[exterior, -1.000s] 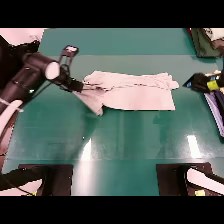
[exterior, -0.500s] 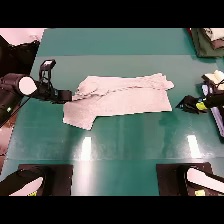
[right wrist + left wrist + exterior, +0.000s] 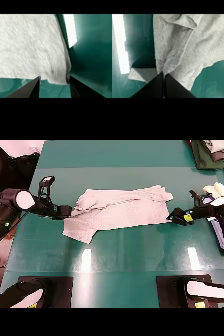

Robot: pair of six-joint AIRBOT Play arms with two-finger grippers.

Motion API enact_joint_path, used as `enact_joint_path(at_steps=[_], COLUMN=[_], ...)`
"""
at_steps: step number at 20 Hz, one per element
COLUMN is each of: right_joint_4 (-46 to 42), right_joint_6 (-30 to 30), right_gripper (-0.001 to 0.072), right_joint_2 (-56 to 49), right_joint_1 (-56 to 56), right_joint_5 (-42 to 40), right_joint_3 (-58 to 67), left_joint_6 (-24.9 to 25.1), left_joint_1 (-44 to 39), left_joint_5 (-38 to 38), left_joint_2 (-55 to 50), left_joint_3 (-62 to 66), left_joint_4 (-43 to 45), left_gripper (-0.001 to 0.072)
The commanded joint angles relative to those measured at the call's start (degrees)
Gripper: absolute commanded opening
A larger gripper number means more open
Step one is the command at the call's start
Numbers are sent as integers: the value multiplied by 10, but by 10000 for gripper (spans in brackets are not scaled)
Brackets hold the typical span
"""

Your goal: Fold the shirts.

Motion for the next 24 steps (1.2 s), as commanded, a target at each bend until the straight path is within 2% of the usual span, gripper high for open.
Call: enact_joint_path(at_steps=[1, 3, 4, 8, 11, 13, 15, 17, 18, 20, 24], right_joint_4=[0, 0, 0, 65, 152, 159, 158, 155, 138, 77, -57], right_joint_6=[-2, -2, -2, -4, -28, -29, -31, -43, -42, -42, 22], right_gripper=[330, 82, 11, 11, 10, 10, 10, 9, 9, 9, 9], right_joint_2=[-11, -9, -10, 34, 109, 156, 202, 248, 268, 306, 373], right_joint_1=[23, 30, 31, 34, 34, 34, 33, 33, 33, 33, 33], right_joint_5=[-47, -57, -53, -22, -53, -79, -113, -140, -141, -130, -94], right_joint_3=[0, 1, 8, 97, 211, 298, 370, 417, 439, 478, 510], left_joint_6=[1, 1, 0, -21, -19, -18, -3, 43, 66, 80, 91], left_joint_1=[1, 1, 1, 1, 1, 1, 1, 1, 1, 1, 1], left_joint_5=[-4, -2, 9, 111, 164, 192, 209, 198, 185, 149, 90], left_joint_2=[1, 1, 3, 45, 80, 99, 118, 128, 133, 135, 135], left_joint_3=[0, 0, 0, 61, 181, 268, 347, 419, 451, 508, 595], left_joint_4=[-1, -2, -3, -26, -36, -35, -30, -27, -26, -25, -26], left_gripper=[25, 25, 25, 25, 25, 25, 25, 25, 24, 24, 25])
